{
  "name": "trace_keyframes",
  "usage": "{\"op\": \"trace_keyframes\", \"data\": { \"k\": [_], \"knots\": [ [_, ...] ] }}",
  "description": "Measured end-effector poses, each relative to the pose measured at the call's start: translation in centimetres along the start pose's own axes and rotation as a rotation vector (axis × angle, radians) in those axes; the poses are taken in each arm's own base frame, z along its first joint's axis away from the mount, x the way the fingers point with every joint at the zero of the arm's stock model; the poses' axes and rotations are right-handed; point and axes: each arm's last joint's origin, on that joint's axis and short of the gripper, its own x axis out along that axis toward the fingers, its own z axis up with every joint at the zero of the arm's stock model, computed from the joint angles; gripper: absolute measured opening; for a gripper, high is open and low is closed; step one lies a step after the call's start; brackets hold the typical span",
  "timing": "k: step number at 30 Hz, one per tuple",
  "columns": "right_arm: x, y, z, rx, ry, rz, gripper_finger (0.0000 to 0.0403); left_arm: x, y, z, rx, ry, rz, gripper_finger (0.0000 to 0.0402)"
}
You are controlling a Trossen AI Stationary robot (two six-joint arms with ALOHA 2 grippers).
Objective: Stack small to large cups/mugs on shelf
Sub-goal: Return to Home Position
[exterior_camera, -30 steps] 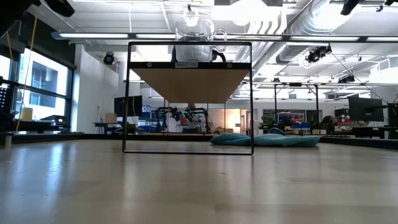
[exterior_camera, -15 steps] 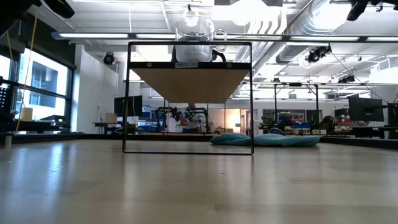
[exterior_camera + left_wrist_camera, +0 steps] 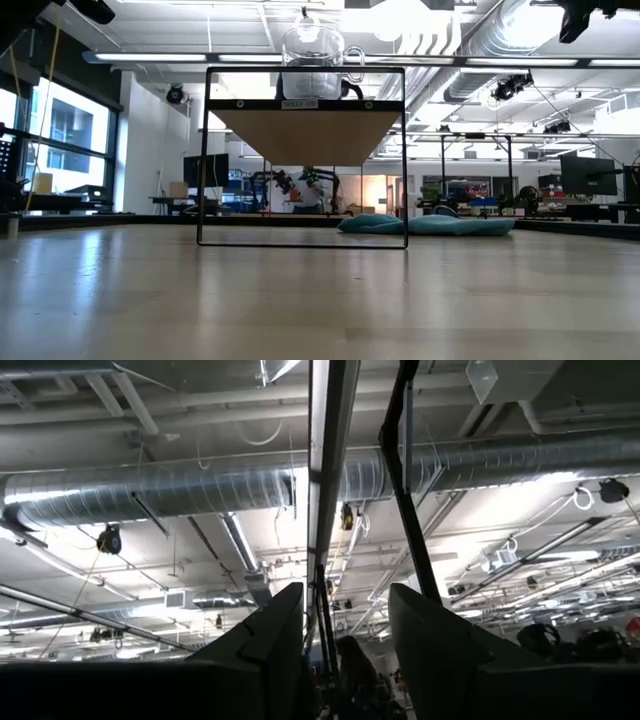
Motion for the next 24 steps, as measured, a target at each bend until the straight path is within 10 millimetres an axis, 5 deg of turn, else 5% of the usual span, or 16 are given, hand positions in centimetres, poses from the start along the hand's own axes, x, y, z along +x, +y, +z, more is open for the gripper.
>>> {"op": "trace_keyframes", "data": {
  "k": [13, 24],
  "knots": [
    [1.8, -0.7, -6.8, 0.118, -0.056, -0.009, 0.0081, 0.0, 0.1, -0.5, -0.019, 0.055, 0.044, 0.0138],
    [1.9, -1.8, -7.6, 0.112, -0.059, -0.011, 0.0081, -0.1, -0.1, -1.0, -0.083, 0.105, 0.029, 0.0138]
  ]
}}
